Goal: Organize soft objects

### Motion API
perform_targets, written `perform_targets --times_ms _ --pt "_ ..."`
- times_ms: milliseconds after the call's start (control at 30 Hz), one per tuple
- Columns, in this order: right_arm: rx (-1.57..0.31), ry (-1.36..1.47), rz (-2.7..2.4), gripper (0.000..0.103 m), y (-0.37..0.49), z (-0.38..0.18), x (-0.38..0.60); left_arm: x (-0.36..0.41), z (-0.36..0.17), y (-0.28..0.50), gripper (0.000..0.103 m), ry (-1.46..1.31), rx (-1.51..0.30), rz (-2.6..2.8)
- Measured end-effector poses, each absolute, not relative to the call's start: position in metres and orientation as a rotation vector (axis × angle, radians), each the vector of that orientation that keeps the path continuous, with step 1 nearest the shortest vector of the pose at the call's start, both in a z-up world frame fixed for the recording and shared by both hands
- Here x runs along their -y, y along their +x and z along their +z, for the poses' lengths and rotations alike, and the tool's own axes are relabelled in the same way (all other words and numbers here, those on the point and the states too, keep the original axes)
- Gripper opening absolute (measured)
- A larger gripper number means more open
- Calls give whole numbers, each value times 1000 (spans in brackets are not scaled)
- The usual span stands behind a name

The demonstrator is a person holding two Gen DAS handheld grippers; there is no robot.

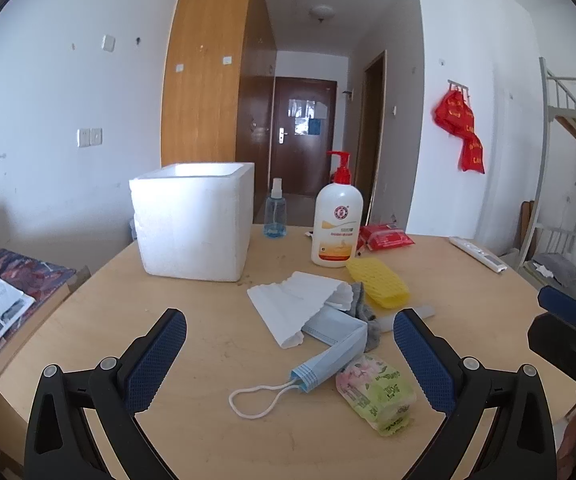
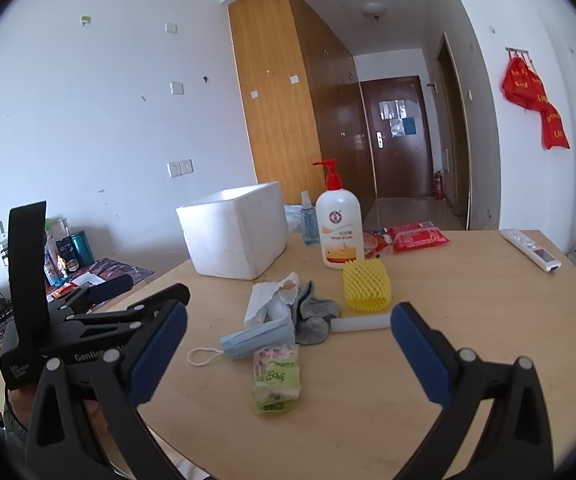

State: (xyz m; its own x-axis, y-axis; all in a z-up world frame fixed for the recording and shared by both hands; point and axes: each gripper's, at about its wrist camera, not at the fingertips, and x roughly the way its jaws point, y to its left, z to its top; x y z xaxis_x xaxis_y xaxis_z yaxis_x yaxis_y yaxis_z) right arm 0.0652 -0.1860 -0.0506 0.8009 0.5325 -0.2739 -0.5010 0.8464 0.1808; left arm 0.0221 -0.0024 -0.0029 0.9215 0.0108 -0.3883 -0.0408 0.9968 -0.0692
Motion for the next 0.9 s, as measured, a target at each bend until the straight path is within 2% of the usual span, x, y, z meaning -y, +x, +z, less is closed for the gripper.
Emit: perform_targets --times_ms 900 --pt "-601 48 626 103 121 -88 153 -22 -22 100 103 -134 -637 -103"
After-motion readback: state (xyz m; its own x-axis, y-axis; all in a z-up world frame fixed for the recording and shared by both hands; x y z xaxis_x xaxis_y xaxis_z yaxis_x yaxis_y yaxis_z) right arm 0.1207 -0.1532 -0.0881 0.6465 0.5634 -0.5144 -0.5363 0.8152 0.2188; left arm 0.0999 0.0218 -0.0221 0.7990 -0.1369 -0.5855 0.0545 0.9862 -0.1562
